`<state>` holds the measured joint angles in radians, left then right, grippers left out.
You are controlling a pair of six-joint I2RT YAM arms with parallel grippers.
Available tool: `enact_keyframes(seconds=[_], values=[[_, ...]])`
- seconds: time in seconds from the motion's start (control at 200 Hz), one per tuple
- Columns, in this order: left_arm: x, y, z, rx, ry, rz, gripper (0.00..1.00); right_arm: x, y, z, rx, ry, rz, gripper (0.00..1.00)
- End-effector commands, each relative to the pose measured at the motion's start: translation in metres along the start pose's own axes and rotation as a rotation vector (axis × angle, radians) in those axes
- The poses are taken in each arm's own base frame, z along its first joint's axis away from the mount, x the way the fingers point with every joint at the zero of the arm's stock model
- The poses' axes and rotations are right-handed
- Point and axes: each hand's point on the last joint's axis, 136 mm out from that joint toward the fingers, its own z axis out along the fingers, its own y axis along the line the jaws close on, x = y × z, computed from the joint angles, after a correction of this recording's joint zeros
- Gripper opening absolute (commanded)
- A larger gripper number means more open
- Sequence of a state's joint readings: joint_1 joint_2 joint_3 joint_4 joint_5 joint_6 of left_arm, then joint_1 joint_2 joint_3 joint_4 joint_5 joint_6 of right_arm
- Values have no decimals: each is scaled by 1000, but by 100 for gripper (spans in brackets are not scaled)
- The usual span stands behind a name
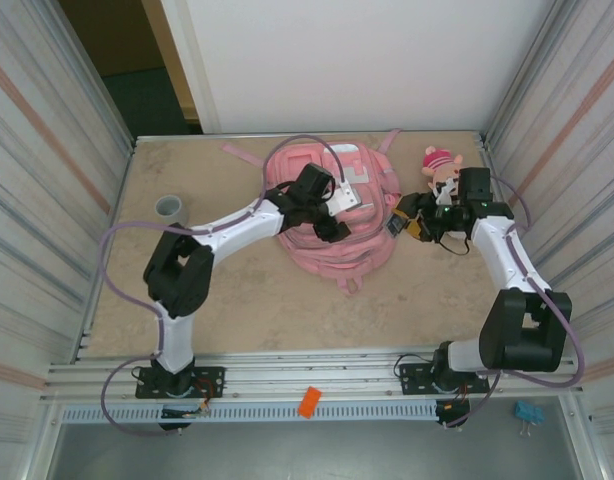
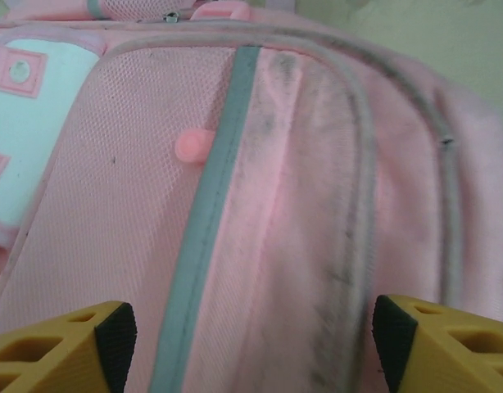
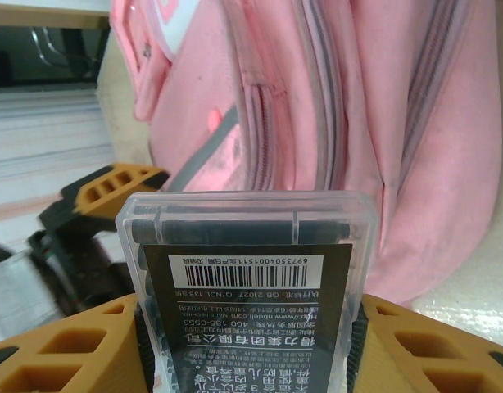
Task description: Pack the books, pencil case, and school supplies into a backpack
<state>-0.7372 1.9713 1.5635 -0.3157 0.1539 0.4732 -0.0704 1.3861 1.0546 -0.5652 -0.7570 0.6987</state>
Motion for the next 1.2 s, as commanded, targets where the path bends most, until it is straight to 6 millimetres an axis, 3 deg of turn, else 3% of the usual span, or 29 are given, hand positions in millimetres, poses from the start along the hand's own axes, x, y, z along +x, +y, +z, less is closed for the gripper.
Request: enact_keyframes(seconds=[0.0, 0.215, 0.381, 0.506, 0.556, 0.661, 0.927, 1.097, 1.198], values=[[-8, 13, 1, -50, 34, 85, 75, -2, 21, -5, -77, 25, -51, 43], [-25, 36, -21, -112, 0, 9, 53, -1, 11, -2, -48, 8, -7, 42], [-21, 45, -37, -107, -17, -61, 47, 3, 7, -3, -45, -9, 22, 42], [-12, 52, -42, -129, 8, -85, 24, 6, 9, 0, -52, 0, 57, 42], [-16, 51, -47, -122, 1, -98, 13, 8, 14, 2, -62, 6, 68, 41], [-32, 45, -61, -79, -53, -146, 0, 12, 28, 9, -94, 25, 79, 42], [-73, 17, -98, 75, -194, -386, 0, 49, 55, 23, -98, 87, 136, 41], [-82, 0, -118, 132, -240, -491, 0, 75, 51, 28, -47, 80, 231, 42], [-84, -4, -132, 143, -271, -530, 0, 80, 48, 26, -37, 14, 280, 43]])
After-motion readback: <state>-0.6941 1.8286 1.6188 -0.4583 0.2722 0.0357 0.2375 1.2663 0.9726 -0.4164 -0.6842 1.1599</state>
